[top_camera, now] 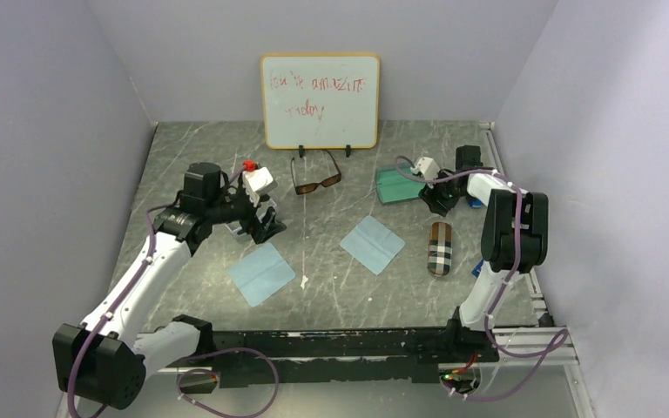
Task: Organize the sunglasses
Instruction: Adjust the sunglasses case at the center of the board.
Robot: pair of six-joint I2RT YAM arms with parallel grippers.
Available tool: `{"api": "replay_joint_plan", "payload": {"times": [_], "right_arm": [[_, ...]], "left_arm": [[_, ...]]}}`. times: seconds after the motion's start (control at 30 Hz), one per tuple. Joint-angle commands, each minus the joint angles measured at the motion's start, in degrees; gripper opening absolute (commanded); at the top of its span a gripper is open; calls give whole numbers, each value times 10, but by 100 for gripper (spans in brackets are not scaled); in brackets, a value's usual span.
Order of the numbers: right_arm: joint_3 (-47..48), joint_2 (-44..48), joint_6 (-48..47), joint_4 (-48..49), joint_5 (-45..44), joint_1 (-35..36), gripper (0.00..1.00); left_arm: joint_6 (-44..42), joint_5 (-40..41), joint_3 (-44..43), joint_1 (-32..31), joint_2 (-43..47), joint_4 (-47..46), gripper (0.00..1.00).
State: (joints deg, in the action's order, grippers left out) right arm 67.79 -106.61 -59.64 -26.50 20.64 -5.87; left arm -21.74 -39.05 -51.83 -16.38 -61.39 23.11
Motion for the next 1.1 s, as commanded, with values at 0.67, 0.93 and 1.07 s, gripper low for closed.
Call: {"api": "replay_joint_plan", "payload": {"times": [0.67, 0.93, 1.07], "right_arm": [[63, -72, 32, 28, 111, 18, 59], [23, -59, 121, 97, 59, 87, 58], [35, -78, 193, 132, 3, 117, 57]], "left_arm": [[-1, 10, 5, -1, 15, -20, 97], [1, 8, 4, -1, 11, -23, 97], [2, 7, 6, -1, 13, -23, 97]]}}
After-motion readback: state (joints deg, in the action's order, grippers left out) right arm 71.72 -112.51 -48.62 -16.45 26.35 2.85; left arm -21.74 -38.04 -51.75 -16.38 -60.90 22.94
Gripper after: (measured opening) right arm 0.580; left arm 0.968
